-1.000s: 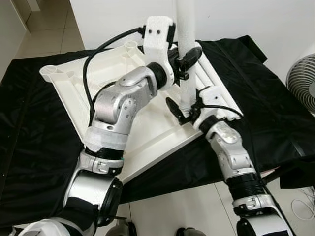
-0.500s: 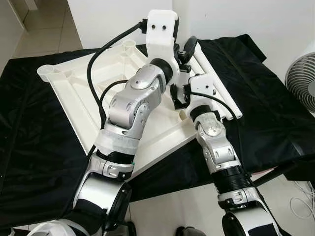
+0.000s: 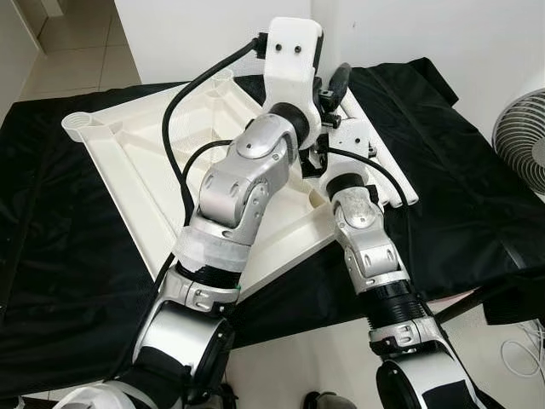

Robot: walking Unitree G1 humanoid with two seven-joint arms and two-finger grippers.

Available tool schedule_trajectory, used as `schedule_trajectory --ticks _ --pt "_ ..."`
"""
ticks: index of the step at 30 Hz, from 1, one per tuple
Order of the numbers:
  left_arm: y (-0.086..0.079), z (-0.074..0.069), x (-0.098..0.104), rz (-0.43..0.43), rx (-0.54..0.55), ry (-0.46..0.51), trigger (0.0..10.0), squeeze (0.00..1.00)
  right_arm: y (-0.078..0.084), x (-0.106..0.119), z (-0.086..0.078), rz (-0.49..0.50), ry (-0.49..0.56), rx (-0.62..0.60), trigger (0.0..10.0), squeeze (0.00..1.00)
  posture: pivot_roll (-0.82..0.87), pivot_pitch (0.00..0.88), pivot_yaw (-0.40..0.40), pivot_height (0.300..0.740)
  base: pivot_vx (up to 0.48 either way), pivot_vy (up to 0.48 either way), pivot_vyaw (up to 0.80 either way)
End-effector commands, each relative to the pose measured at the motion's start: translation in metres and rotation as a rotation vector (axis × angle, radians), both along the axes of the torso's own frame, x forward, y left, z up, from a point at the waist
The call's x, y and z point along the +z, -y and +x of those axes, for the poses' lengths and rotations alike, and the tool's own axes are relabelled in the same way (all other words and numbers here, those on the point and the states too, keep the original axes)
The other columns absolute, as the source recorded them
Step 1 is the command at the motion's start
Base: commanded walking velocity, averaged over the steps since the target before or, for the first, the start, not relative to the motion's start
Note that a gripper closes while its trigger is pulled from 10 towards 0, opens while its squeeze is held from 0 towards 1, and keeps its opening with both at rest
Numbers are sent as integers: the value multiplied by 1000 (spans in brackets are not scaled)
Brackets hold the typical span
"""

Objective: Building children table

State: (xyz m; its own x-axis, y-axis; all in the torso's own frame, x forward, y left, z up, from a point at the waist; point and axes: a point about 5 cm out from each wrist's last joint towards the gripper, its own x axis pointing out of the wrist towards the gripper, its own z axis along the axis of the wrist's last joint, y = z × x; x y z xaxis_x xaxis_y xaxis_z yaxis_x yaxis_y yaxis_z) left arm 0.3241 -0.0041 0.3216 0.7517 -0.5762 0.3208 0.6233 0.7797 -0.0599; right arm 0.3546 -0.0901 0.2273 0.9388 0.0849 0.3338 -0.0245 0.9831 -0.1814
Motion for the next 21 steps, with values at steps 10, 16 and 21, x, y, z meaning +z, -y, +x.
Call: schedule_trajectory --ticks 10,16,21 --pt "7 -8 6 -13 -2 43 10000 0 1 -5 4 -4 -35 -24 0 0 -88 84 20 740 0 0 0" --pt "9 -9 6 -7 -13 47 10000 0 0 -4 5 -42 -24 -20 0 0 -90 79 17 740 0 0 0" --pt "9 -9 6 -3 -14 48 10000 0 0 -4 5 -38 -27 -21 0 0 -89 72 16 740 0 0 0"
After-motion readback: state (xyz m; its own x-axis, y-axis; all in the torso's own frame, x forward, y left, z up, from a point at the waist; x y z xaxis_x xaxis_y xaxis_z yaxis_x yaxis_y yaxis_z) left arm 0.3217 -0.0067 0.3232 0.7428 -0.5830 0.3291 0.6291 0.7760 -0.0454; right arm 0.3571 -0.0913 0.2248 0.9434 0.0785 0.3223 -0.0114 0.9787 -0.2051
